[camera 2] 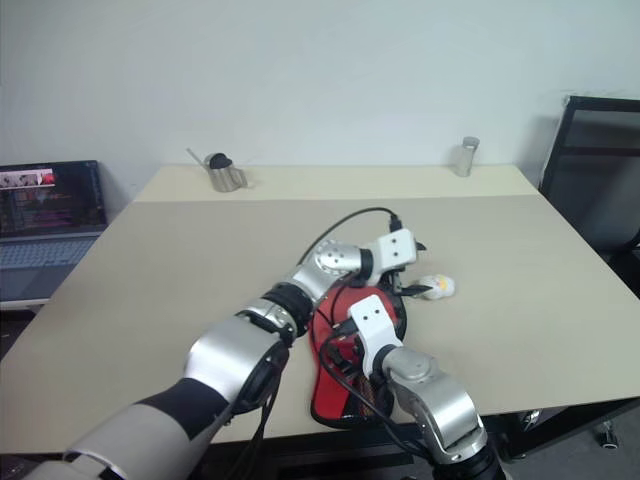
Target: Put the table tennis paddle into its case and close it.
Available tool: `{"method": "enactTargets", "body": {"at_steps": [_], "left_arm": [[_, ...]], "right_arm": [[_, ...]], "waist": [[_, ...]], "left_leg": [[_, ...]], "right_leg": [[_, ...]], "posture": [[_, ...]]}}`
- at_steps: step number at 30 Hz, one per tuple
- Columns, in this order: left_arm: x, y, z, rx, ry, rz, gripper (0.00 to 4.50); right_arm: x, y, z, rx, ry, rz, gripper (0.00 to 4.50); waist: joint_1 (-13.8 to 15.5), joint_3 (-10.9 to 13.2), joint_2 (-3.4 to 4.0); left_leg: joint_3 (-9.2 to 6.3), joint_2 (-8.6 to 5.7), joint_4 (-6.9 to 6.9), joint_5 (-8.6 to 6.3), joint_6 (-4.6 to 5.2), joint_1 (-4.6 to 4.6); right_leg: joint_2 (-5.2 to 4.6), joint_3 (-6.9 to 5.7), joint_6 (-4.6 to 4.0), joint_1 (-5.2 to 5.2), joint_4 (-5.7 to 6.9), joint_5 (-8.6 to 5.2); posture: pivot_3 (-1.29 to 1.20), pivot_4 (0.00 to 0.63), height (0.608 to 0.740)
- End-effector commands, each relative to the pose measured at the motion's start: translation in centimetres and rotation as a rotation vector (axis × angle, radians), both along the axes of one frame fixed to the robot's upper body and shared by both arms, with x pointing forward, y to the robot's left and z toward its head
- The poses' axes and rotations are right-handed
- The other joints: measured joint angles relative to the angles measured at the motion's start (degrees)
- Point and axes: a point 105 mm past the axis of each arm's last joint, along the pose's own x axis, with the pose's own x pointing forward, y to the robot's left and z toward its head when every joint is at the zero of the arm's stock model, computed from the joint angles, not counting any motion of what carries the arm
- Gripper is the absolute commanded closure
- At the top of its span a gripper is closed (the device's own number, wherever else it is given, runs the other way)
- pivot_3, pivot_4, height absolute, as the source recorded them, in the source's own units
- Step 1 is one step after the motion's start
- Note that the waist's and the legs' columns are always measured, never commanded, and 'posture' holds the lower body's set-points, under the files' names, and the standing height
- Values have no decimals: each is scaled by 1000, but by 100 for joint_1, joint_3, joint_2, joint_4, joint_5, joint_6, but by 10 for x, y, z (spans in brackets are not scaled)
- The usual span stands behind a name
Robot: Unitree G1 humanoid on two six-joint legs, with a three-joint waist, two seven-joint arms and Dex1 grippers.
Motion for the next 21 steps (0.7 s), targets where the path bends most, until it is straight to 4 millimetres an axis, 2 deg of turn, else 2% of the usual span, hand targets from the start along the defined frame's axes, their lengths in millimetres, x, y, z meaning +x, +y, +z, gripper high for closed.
{"method": "enactTargets", "body": {"at_steps": [1,7,11,15,19,21], "left_arm": [[11,15,31,-79,-79,50,168],[29,66,45,-125,-107,179,168],[35,97,47,-194,-65,236,168],[18,107,32,-227,51,104,168],[1,106,10,-218,144,-6,168],[-5,102,3,-248,186,-39,168]], "right_arm": [[-8,-6,-33,-53,145,-9,0],[-5,-9,-22,-32,126,-13,0],[-4,-14,0,18,95,-3,0],[-6,-24,41,120,35,28,0],[-8,-38,82,230,-1,50,0],[-9,-51,98,228,-31,61,0]], "waist": [[0,-1,0],[3,-1,0],[9,-1,0],[21,-1,0],[17,0,1],[17,0,2]], "left_leg": [[0,0,1,0,0,0],[0,2,1,0,0,1],[0,2,1,0,0,-2],[3,2,0,0,0,-8],[4,1,2,0,0,-12],[2,1,2,1,0,-12]], "right_leg": [[0,0,0,0,1,0],[0,1,0,0,2,0],[-2,1,0,0,1,0],[-4,-1,0,-3,-1,0],[-4,-2,-2,-6,3,1],[-3,-1,-2,-9,8,1]], "posture": [[0,150,740],[0,150,740],[0,150,740],[0,150,740],[0,150,740],[0,150,740]]}}
